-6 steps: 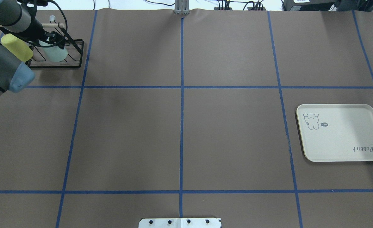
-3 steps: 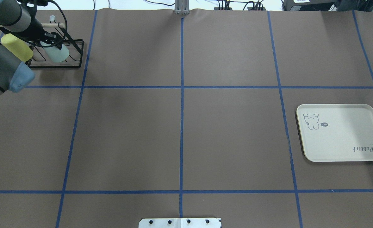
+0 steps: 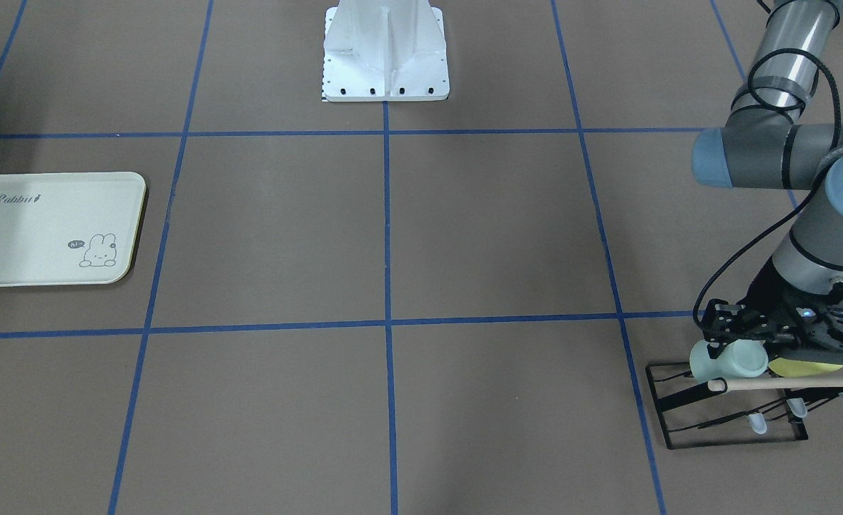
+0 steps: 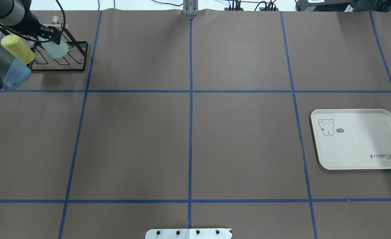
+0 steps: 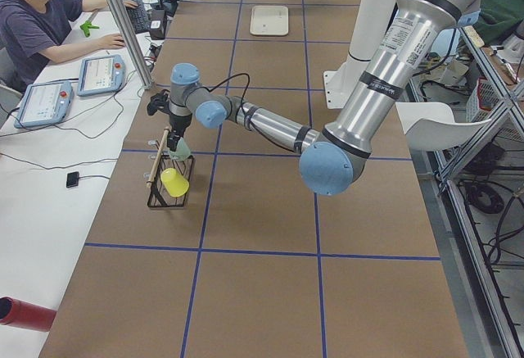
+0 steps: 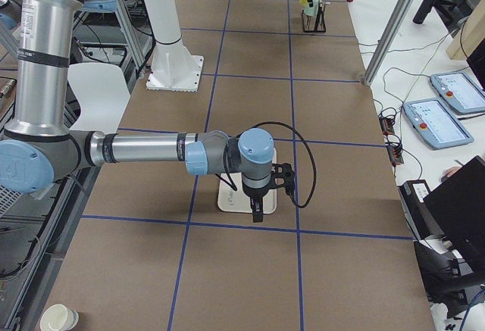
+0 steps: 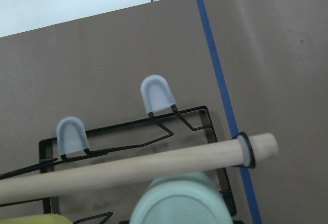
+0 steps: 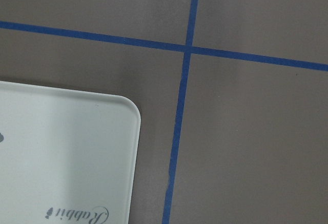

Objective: Left arm grabs green cup and hands to right arm on tray

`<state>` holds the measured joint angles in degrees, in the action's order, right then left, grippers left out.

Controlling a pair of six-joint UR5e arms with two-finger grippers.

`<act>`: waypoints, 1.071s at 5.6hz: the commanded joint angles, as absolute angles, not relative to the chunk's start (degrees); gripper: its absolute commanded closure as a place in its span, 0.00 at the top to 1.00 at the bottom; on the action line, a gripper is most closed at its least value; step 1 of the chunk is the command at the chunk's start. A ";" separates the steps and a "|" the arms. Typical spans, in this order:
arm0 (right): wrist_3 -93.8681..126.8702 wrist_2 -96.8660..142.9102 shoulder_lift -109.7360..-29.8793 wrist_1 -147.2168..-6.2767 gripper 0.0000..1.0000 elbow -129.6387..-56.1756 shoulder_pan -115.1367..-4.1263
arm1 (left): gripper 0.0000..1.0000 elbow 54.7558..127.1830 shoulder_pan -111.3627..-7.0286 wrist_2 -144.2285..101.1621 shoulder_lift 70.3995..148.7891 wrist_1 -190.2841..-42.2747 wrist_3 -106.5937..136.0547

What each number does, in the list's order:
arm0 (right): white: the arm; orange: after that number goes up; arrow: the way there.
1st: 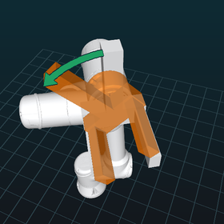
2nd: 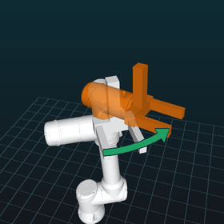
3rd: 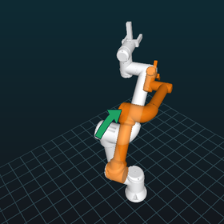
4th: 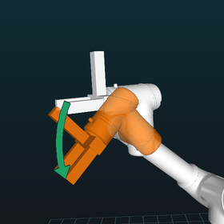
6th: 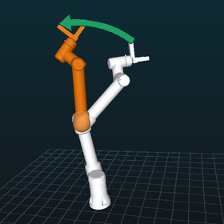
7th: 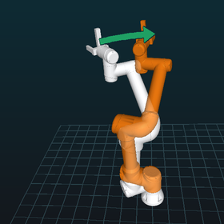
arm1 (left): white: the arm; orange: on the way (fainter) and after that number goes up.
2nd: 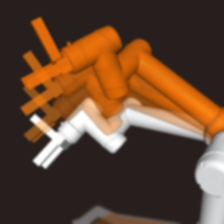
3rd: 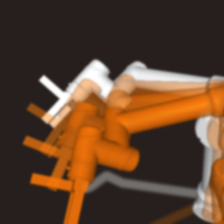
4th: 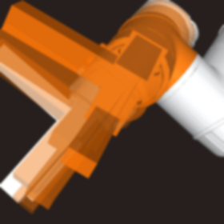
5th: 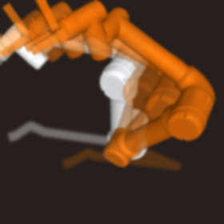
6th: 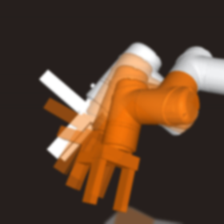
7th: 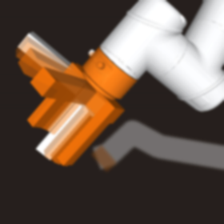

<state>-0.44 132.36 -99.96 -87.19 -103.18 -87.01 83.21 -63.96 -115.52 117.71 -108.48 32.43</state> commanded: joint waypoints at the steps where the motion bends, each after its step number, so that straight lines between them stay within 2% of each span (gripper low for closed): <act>1: -0.44 132.36 -99.93 -87.19 1.00 -103.18 -87.01 | 0.14 94.23 -65.38 -115.93 114.72 -101.39 32.34; 3: -0.18 133.32 -99.76 -87.10 1.00 -103.45 -87.01 | 0.12 106.12 -65.83 -117.58 111.63 -96.08 33.82; 5: 2.26 141.81 -97.66 -87.19 1.00 -103.71 -86.92 | 0.12 107.58 -65.22 -117.68 111.71 -100.17 44.86; 6: 12.12 143.07 -95.99 -82.14 1.00 -104.32 -86.92 | 0.12 107.49 -65.13 -117.69 111.71 -105.76 54.31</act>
